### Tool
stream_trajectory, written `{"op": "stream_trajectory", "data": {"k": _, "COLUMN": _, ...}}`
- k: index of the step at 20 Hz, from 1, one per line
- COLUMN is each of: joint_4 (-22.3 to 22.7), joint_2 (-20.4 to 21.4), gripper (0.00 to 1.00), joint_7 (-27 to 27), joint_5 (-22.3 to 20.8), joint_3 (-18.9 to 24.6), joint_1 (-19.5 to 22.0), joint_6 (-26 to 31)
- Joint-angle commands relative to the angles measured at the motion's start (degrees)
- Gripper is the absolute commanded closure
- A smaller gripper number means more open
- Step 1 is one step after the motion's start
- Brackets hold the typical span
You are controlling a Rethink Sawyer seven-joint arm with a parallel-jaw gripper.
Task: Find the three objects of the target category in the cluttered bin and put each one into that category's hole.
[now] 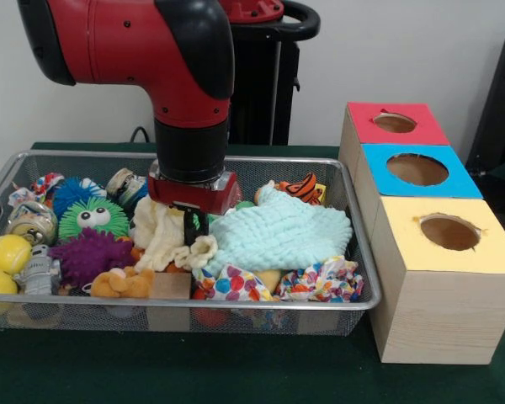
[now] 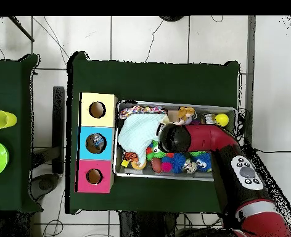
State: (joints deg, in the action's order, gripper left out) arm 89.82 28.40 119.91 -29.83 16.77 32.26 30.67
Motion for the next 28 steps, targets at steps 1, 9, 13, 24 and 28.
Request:
{"op": "stream_trajectory", "data": {"k": 1, "joint_4": 4.4, "joint_2": -0.5, "gripper": 1.0, "joint_7": -6.6, "joint_5": -4.4, "joint_3": 1.9, "joint_1": -0.5, "joint_6": -0.5}}
{"op": "stream_trajectory", "data": {"k": 9, "joint_4": 4.4, "joint_2": -0.9, "gripper": 1.0, "joint_7": -5.3, "joint_5": -4.2, "joint_3": 2.9, "joint_1": -1.1, "joint_6": -0.7}}
{"op": "stream_trajectory", "data": {"k": 13, "joint_4": 3.8, "joint_2": -1.0, "gripper": 1.0, "joint_7": -4.7, "joint_5": -3.7, "joint_3": 3.0, "joint_1": -1.6, "joint_6": -0.5}}
{"op": "stream_trajectory", "data": {"k": 24, "joint_4": 4.4, "joint_2": -0.2, "gripper": 0.0, "joint_7": -1.4, "joint_5": -4.3, "joint_3": 0.9, "joint_1": -3.0, "joint_6": -2.6}}
{"op": "stream_trajectory", "data": {"k": 28, "joint_4": 3.8, "joint_2": -0.3, "gripper": 0.0, "joint_7": -2.4, "joint_5": -4.3, "joint_3": 1.2, "joint_1": -3.8, "joint_6": -1.9}}
